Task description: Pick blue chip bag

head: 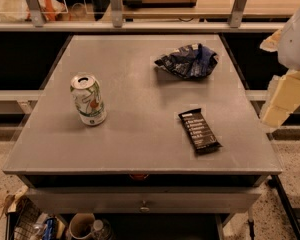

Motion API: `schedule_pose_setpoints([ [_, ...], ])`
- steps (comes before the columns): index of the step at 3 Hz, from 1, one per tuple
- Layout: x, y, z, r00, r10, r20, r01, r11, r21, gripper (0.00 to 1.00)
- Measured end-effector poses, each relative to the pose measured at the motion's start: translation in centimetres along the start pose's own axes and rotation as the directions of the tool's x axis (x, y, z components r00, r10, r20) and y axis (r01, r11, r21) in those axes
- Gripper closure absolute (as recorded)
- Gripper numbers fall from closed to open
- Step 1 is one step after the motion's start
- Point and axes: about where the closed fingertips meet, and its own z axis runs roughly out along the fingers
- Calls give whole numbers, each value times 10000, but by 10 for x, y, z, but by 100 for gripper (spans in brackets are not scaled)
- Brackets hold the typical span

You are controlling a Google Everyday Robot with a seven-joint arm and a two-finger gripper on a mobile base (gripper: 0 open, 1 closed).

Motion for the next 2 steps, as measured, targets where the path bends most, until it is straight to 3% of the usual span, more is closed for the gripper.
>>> schedule_pose_setpoints([
  [1, 27, -18, 17, 9912, 1232, 489, -1265, 9894, 709, 0],
  [2, 52, -33, 34, 9605, 2356, 1482, -2557, 9572, 1356, 0],
])
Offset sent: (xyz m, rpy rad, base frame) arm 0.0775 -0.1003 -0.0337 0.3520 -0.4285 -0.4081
